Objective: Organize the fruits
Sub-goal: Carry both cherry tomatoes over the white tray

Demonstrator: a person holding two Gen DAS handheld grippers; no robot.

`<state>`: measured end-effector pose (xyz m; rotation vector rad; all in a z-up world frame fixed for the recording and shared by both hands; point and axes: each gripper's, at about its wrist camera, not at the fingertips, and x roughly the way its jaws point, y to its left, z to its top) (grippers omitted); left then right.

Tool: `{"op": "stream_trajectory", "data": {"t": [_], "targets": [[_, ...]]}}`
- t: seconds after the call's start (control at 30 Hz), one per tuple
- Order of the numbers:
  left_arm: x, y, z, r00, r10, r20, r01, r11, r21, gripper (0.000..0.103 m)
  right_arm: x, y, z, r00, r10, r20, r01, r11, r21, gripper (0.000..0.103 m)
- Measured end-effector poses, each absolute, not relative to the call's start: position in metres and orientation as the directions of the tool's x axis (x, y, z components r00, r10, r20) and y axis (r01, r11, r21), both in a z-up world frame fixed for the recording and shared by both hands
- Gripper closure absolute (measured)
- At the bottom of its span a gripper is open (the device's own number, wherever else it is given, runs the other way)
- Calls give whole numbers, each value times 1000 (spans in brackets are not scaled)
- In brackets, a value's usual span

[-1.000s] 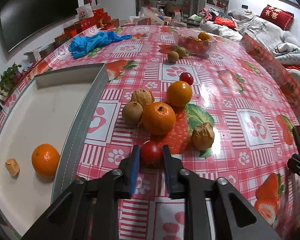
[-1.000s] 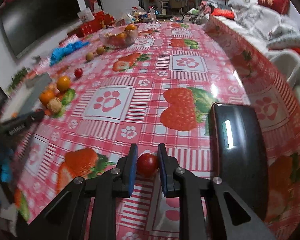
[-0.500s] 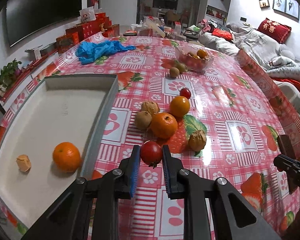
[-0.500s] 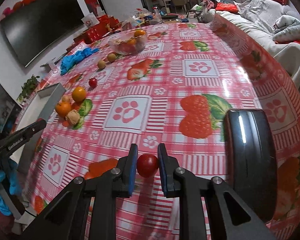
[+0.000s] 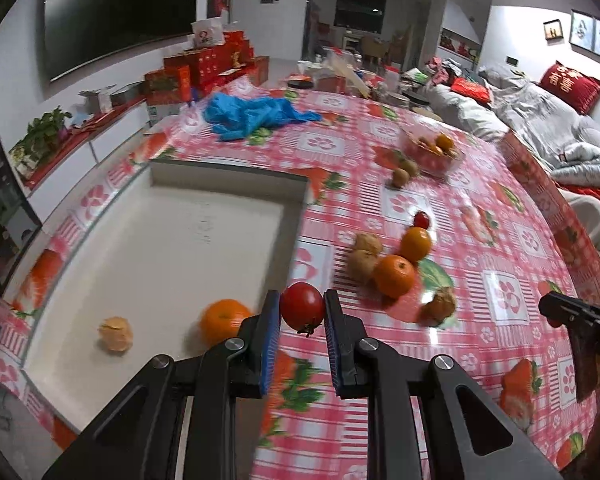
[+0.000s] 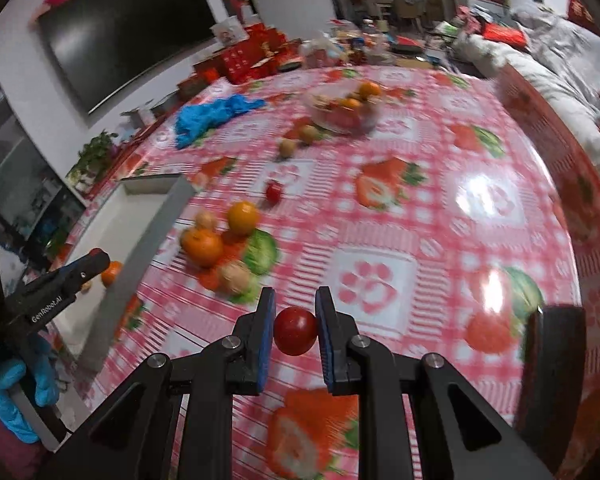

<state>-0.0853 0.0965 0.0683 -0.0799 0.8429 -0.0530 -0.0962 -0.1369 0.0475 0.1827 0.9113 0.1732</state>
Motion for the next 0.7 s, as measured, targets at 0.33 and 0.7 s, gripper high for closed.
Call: {"op": "stream_trajectory", "data": {"t": [0.33,0.7], "targets": [[-84,145,70,664,-8,-748,-91,992,-92,80,-66,-64,67,560,324,-762,-221,945,240,81],[-79,175,63,645,48,-762,-165,983,-78,80,-34,10,66,477,426,-769,-319,899,301,81]]}}
